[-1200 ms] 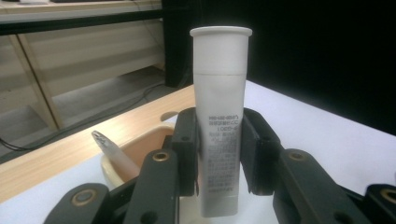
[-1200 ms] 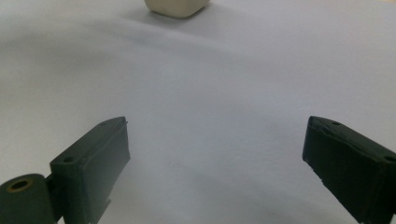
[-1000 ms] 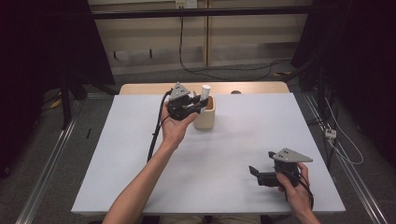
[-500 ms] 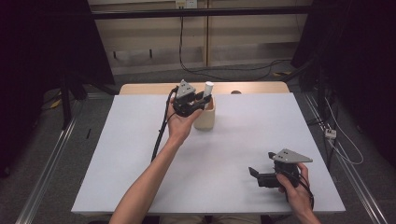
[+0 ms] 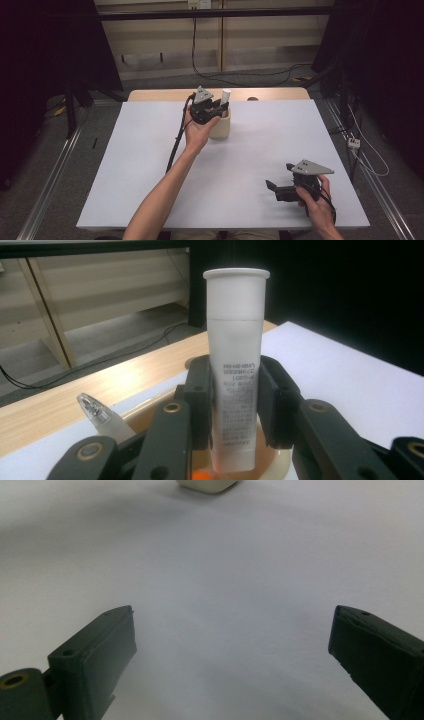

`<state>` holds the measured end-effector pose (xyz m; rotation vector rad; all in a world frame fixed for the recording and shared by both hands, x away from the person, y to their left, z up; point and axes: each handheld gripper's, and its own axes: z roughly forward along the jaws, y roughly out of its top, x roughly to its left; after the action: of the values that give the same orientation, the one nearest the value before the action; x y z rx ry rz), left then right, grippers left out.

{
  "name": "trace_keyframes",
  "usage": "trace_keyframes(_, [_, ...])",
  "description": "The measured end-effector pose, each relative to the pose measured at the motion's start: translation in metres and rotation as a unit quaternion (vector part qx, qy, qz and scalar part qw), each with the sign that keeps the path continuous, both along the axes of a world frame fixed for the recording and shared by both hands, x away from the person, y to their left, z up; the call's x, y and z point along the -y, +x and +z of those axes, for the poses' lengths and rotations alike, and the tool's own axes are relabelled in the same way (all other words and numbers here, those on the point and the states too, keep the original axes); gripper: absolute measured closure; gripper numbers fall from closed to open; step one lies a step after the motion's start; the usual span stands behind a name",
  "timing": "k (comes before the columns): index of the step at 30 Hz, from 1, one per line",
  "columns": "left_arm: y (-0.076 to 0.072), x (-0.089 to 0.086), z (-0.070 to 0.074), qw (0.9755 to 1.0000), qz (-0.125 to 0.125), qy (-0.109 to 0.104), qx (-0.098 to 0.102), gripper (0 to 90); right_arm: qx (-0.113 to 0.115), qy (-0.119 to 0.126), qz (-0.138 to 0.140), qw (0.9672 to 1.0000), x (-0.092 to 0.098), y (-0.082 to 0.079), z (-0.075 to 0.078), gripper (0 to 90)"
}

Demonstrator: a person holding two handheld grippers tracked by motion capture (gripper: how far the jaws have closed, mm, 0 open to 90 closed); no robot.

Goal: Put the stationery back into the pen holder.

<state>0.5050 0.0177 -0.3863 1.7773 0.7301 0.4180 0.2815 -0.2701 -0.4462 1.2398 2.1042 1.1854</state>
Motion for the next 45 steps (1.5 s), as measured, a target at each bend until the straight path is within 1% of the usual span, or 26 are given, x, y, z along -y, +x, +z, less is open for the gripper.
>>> trace_keyframes(1, [0.0, 0.001, -0.001, 1.0, 0.004, -0.007, -0.002, 69.9, 0.0, 0.0, 0.0, 1.0, 0.0, 0.0, 0.0, 4.8])
trace_keyframes(4, [0.001, 0.001, -0.002, 1.0, 0.004, -0.003, -0.001, 69.7, 0.002, -0.001, -0.001, 1.0, 0.0, 0.0, 0.0, 4.9])
trace_keyframes(6, [0.0, 0.002, -0.002, 1.0, 0.005, -0.005, 0.0, 69.5, 0.003, -0.001, -0.003, 1.0, 0.001, 0.0, 0.001, 4.8])
trace_keyframes(8, [-0.001, 0.003, -0.001, 1.0, 0.002, 0.003, 0.008, 67.7, 0.003, 0.001, -0.004, 1.0, 0.001, 0.001, 0.001, 4.7])
trace_keyframes(9, [-0.001, 0.004, -0.001, 0.9999, 0.003, 0.003, 0.01, 65.0, 0.003, 0.001, -0.004, 1.0, 0.002, 0.001, 0.001, 4.7])
trace_keyframes(10, [-0.001, 0.005, -0.001, 0.9999, 0.011, 0.008, 0.006, 58.1, 0.004, 0.001, -0.003, 1.0, 0.002, 0.001, 0.001, 4.7])
trace_keyframes(11, [0.0, 0.006, -0.001, 0.9999, 0.014, 0.004, 0.002, 49.8, 0.003, -0.001, -0.003, 1.0, 0.001, 0.001, 0.001, 4.8])
trace_keyframes(13, [0.001, 0.004, -0.001, 1.0, 0.005, 0.004, -0.002, 48.3, 0.003, -0.001, -0.002, 1.0, 0.001, 0.001, 0.001, 4.8])
trace_keyframes(15, [0.0, 0.004, 0.0, 0.9999, 0.01, 0.013, 0.003, 44.2, 0.004, 0.0, -0.001, 1.0, 0.0, 0.0, 0.001, 4.8])
trace_keyframes(17, [-0.001, 0.002, 0.001, 0.9999, 0.011, 0.007, -0.001, 38.3, 0.003, 0.0, -0.001, 1.0, 0.0, 0.001, 0.001, 4.8])
trace_keyframes(18, [-0.001, 0.001, 0.003, 0.9999, 0.015, 0.0, -0.003, 35.2, 0.003, 0.0, -0.001, 1.0, 0.001, 0.001, 0.001, 4.8])
trace_keyframes(19, [-0.001, 0.0, 0.004, 0.9998, 0.02, 0.0, -0.005, 32.2, 0.003, 0.0, 0.0, 1.0, 0.001, 0.001, 0.001, 4.7])
trace_keyframes(20, [-0.001, -0.001, 0.005, 0.9998, 0.022, 0.002, -0.005, 28.7, 0.003, 0.0, 0.0, 1.0, 0.001, 0.001, 0.0, 4.7])
trace_keyframes(23, [-0.001, -0.006, 0.006, 0.9994, 0.028, 0.02, -0.007, 22.4, 0.002, 0.001, 0.001, 1.0, 0.001, 0.001, 0.0, 4.8])
trace_keyframes(24, [-0.001, -0.006, 0.006, 0.9993, 0.031, 0.02, -0.009, 19.9, 0.003, 0.002, 0.001, 1.0, 0.001, 0.001, 0.0, 4.8])
trace_keyframes(27, [-0.001, -0.009, 0.006, 0.9989, 0.034, 0.03, -0.015, 14.9, 0.003, 0.004, 0.001, 1.0, 0.001, 0.001, 0.0, 4.8])
trace_keyframes(29, [-0.001, -0.011, 0.007, 0.9985, 0.037, 0.038, -0.011, 11.4, 0.004, 0.004, 0.001, 1.0, 0.001, 0.002, 0.0, 4.7])
trace_keyframes(31, [-0.002, -0.013, 0.008, 0.9986, 0.035, 0.036, -0.015, 9.3, 0.004, 0.004, 0.001, 1.0, 0.001, 0.001, 0.0, 4.8])
trace_keyframes(33, [-0.003, -0.016, 0.008, 0.9988, 0.033, 0.026, -0.026, 8.7, 0.005, 0.004, 0.0, 1.0, 0.001, 0.001, 0.0, 4.7])
trace_keyframes(34, [-0.004, -0.017, 0.008, 0.9987, 0.032, 0.03, -0.027, 8.3, 0.005, 0.003, 0.0, 1.0, 0.001, 0.001, 0.0, 4.7])
trace_keyframes(35, [-0.005, -0.019, 0.009, 0.9984, 0.034, 0.039, -0.024, 8.1, 0.005, 0.002, 0.001, 1.0, 0.001, 0.001, 0.0, 4.7])
trace_keyframes(36, [-0.006, -0.02, 0.009, 0.9984, 0.035, 0.038, -0.023, 7.9, 0.005, 0.001, 0.001, 1.0, 0.001, 0.002, 0.0, 4.7])
trace_keyframes(37, [-0.007, -0.022, 0.009, 0.9985, 0.036, 0.032, -0.025, 7.3, 0.005, 0.0, 0.001, 1.0, 0.001, 0.002, 0.0, 4.7])
trace_keyframes(40, [-0.01, -0.025, 0.012, 0.9986, 0.034, 0.034, -0.023, 6.1, 0.005, 0.001, 0.002, 1.0, 0.001, 0.001, 0.0, 4.7])
trace_keyframes(43, [-0.019, -0.026, 0.017, 0.9972, 0.028, 0.068, 0.009, 5.2, 0.004, 0.0, 0.003, 1.0, 0.001, 0.002, -0.001, 4.8])
trace_keyframes(45, [-0.024, -0.03, 0.019, 0.9974, 0.02, 0.069, 0.012, 5.2, 0.004, -0.002, 0.002, 1.0, 0.001, 0.001, -0.001, 4.7])
